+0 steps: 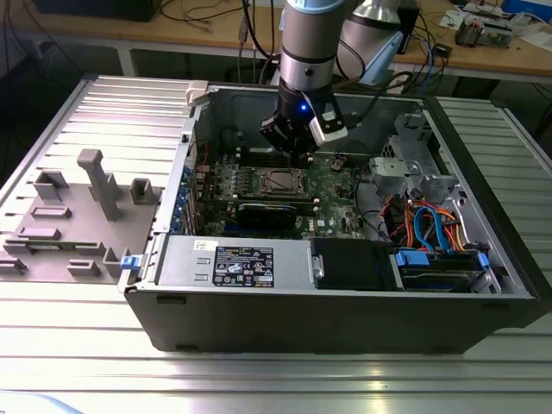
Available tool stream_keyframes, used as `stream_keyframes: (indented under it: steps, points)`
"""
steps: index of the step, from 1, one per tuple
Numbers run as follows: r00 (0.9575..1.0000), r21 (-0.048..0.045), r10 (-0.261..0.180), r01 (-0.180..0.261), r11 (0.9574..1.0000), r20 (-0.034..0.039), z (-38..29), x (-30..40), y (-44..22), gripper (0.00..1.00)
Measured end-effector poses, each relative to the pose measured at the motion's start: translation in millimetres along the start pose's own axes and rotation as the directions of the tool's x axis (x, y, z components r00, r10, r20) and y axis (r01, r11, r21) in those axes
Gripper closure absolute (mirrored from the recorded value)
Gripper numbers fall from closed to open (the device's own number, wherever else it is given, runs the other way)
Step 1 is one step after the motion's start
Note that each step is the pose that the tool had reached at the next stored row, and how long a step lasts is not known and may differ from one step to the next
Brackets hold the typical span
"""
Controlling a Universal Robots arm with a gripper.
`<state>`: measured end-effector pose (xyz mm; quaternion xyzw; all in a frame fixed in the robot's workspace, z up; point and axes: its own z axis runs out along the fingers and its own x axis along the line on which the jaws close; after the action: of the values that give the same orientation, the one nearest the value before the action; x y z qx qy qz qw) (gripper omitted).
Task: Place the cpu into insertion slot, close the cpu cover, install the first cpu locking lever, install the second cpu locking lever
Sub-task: 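Install the second cpu locking lever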
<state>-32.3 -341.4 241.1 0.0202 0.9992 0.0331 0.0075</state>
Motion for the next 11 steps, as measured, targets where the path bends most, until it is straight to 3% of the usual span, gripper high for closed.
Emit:
stream_keyframes:
  steps: [11]
  points:
    - [1.0000, 0.0000, 0.000, 0.000, 1.0000, 0.0000, -0.3, -0.2, -4.6, 0.89]
